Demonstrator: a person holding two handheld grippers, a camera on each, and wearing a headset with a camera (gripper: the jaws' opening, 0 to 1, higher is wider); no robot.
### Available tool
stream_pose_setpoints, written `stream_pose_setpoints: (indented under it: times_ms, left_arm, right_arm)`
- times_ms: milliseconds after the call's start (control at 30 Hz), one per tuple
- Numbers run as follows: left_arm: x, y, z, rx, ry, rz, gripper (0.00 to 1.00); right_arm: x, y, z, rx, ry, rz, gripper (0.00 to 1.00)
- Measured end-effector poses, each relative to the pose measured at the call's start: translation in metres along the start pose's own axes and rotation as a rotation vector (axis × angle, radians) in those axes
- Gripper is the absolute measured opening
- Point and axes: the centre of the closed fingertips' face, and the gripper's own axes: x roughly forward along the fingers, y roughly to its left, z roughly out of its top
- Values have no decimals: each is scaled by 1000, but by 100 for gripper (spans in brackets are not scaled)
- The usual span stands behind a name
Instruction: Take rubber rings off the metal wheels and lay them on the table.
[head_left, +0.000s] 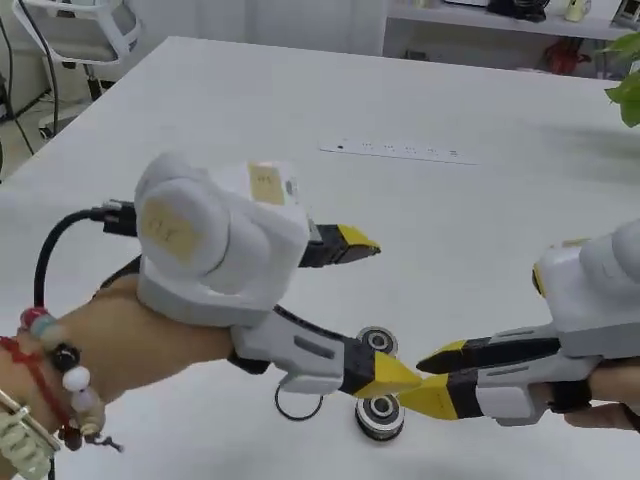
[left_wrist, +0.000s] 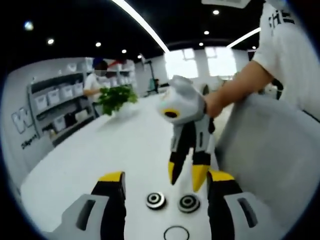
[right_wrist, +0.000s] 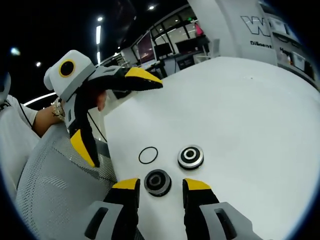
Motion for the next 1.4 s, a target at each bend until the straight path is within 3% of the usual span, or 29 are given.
stream_pose_setpoints:
  times_ms: [100, 200, 300, 400, 467, 500, 667, 800, 967, 1000, 1400]
  left_arm:
    - [1, -2, -7, -4, -9, -2, 54]
    - [7, -2, -13, -75, -26, -11, 44]
    - [17, -6, -17, -79, -27, -6, 40]
    - [24, -11, -23, -66, -11, -23, 37]
    - [28, -18, -30, -155, -3, -47, 35]
    - [29, -21, -33, -169, 4, -59, 35]
    - [36, -29, -56, -129, 80, -77, 25]
    - [39, -28, -60, -164, 82, -78, 22]
    - [42, -39, -72, -149, 135, -112, 20]
    - [41, -38, -69, -160, 117, -109, 19]
    - [43, -34, -71, -175, 118, -98, 14]
  right_arm:
    - [5, 3, -8, -29, 40, 17, 30]
    - [8, 0, -19, -90, 92, 6, 28]
    - [11, 0, -24, -119, 113, -1, 25]
    - [13, -1, -27, -179, 131, -14, 23]
    - [15, -1, -27, -197, 129, -23, 23]
    - [15, -1, -27, -213, 130, -22, 23]
    - [18, 1, -27, -233, 130, -18, 20]
    - [19, 0, -29, -252, 143, -20, 19]
    - [19, -2, -30, -247, 147, -24, 18]
    - [20, -1, -31, -246, 149, -23, 18]
    - [22, -2, -32, -291, 144, -21, 15]
